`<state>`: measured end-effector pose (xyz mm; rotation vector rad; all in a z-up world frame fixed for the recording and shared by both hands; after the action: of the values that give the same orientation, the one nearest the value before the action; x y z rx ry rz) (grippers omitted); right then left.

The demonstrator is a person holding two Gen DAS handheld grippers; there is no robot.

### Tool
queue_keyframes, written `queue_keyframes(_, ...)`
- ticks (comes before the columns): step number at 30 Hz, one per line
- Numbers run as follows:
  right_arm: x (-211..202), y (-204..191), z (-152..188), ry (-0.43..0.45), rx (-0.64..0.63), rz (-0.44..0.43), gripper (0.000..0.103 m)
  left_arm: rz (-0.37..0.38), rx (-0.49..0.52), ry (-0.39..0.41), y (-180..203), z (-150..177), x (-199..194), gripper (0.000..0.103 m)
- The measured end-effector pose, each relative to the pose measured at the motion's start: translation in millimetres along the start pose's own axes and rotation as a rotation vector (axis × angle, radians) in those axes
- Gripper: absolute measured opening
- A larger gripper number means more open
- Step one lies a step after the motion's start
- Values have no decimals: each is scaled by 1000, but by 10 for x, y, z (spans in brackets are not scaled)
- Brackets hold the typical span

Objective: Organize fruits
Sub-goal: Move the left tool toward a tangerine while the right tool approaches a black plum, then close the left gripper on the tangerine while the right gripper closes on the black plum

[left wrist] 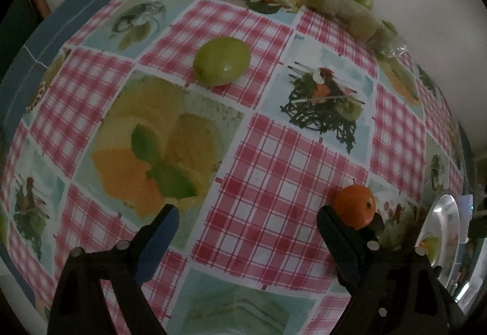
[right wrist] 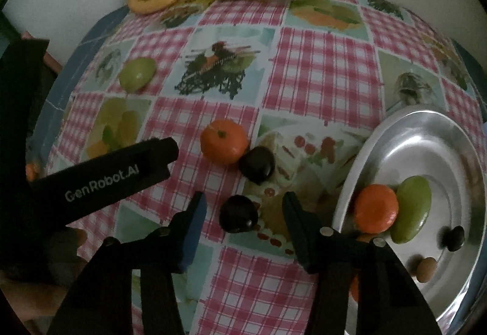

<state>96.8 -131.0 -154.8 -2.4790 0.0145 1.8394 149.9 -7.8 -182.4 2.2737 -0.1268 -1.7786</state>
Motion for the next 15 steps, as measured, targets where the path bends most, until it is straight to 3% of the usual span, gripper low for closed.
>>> queue_keyframes(7, 155, -43, 67, -41, -10, 9, 46, -4, 4, -6, 22, 32, 28, 93)
queue_keyframes(15, 165, -67, 64, -39, -15, 12, 30, -3, 0, -12, 24, 31, 50, 93)
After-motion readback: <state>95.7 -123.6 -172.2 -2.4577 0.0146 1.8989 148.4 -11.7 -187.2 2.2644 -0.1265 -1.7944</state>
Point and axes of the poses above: each gripper's, at about its wrist camera, not at the fingertips, and x roughly the way its jaws point, y to its right, z to its underside, the point moved 9 cm from there along x, roughly the way its jaws point, and after that the axes turned 6 degrees about z, right-handed, at the moved point
